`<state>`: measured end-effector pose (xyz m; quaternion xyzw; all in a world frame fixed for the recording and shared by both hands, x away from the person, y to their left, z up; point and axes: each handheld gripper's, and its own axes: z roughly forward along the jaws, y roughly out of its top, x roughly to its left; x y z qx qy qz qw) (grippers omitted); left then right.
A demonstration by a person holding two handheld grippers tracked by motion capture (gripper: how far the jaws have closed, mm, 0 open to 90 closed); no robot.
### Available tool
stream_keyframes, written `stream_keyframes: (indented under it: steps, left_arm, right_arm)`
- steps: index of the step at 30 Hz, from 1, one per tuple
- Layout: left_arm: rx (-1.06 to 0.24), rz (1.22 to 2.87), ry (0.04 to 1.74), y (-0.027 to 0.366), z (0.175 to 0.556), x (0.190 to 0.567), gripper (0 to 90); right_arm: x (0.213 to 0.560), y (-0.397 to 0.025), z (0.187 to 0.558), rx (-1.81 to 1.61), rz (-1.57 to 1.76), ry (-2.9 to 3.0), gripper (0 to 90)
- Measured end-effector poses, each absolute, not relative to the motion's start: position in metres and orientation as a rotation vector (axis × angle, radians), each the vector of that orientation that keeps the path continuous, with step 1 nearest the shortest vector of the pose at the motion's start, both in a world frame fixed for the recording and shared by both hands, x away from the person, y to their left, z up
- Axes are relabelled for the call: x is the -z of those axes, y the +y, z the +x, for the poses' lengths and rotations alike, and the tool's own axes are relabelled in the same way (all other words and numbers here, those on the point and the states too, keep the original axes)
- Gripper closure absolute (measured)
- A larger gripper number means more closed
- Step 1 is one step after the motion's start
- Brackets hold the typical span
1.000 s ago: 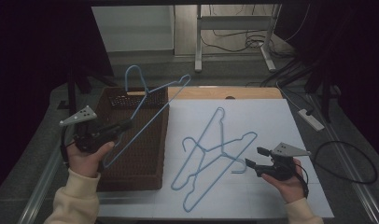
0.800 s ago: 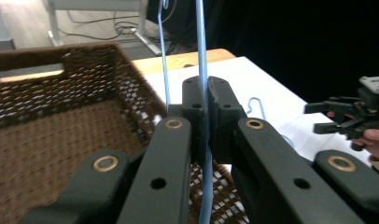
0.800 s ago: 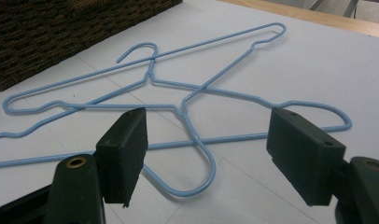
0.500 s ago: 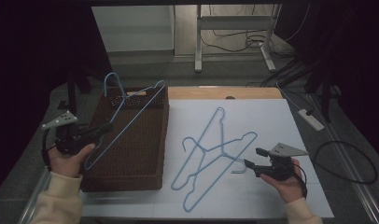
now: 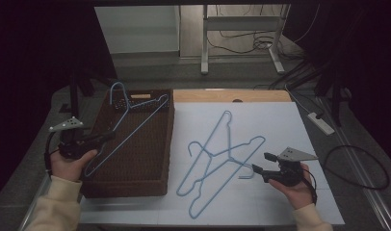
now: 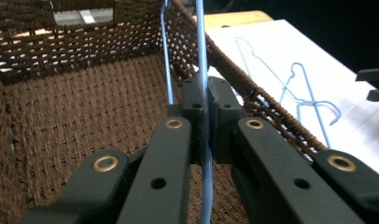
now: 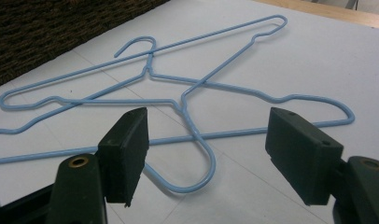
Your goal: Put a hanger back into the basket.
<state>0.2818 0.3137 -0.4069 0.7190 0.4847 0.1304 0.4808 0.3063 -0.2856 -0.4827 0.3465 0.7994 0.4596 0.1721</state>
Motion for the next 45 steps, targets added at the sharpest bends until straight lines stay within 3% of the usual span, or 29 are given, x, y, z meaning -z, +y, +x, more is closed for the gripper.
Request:
stream_keyframes:
  steps: [26,45]
  left_arm:
    - [-0.233,1.830,1.225,0.307,0.303,0.432,86.6]
    - [-0.358,2.039,1.386,0.306,0.318,0.441,86.3]
  right_arm:
    - [0.484,-0.284,0.306,-1.275,0.977,2.279,31.0]
    - [0.484,-0.284,0.306,-1.277,0.972,2.271,30.9]
